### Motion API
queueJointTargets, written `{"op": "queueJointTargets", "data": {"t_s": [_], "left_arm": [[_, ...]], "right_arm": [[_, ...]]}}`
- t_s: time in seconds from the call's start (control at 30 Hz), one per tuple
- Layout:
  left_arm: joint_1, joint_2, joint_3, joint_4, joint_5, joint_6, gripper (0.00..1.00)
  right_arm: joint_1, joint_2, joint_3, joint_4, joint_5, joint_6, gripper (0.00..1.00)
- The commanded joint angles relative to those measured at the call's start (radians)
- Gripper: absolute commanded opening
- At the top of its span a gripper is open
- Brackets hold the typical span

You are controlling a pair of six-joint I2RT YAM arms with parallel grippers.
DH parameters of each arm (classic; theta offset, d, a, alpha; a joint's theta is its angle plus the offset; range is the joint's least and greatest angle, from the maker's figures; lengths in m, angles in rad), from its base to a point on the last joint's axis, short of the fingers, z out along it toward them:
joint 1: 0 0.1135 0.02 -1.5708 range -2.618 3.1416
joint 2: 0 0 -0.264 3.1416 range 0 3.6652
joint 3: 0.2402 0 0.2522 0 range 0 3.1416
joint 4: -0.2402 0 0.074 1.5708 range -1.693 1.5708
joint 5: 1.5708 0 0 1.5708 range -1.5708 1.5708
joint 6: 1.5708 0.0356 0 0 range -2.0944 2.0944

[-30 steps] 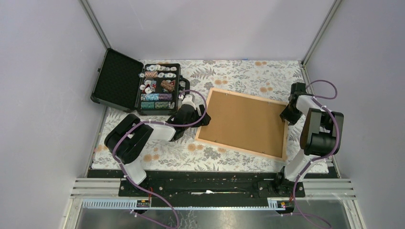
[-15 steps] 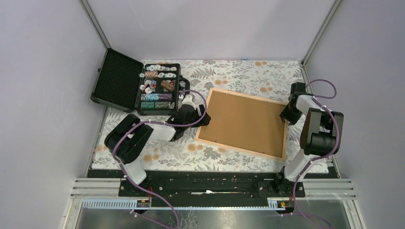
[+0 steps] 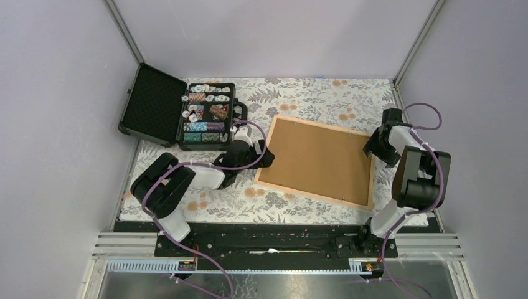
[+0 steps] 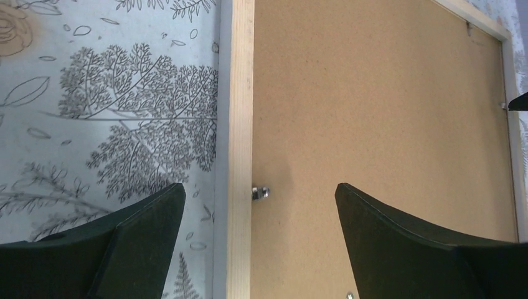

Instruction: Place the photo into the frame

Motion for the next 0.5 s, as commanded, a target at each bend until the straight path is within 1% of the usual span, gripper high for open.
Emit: {"op": "queueJointTargets", "data": {"t_s": [0.0,0.1,0.2,0.23,0.27,0.3,0.4,0.43,0.47], "left_arm": [[-0.002,-0.138,-0.056,0.106,0.005,0.037,0.97],[-0.002,-0.253,-0.062,0.042,-0.022,0.070,0.98],[-0.002,-0.352,-0.060,-0.040,-0.023,0.079,0.99],[-0.002,-0.409,-0.067,-0.076,-0.020,0.074,0.99],[-0.002,-0.439,-0.082,-0.087,-0.004,0.061,0.99],[-0.002,-0.502,-0.107,-0.096,0.021,0.039,0.99],[-0.002,-0.637,-0.205,-0.115,0.114,-0.029,0.99],[-0.002,-0.682,-0.230,-0.129,0.149,-0.037,0.99],[-0.003,-0.723,-0.250,-0.150,0.179,-0.048,0.99]], "right_arm": [[0.024,-0.163,-0.012,-0.024,0.004,-0.044,0.84],[0.062,-0.288,-0.043,-0.019,-0.022,-0.061,0.89],[0.069,-0.370,-0.063,-0.043,-0.081,-0.074,0.90],[0.077,-0.399,-0.072,-0.049,-0.104,-0.075,0.91],[0.094,-0.435,-0.089,-0.051,-0.134,-0.073,0.91],[0.116,-0.473,-0.109,-0.050,-0.161,-0.067,0.91],[0.200,-0.579,-0.172,-0.042,-0.289,-0.037,0.94],[0.207,-0.608,-0.196,-0.035,-0.352,-0.023,0.95],[0.208,-0.636,-0.225,-0.014,-0.446,-0.011,0.98]]}}
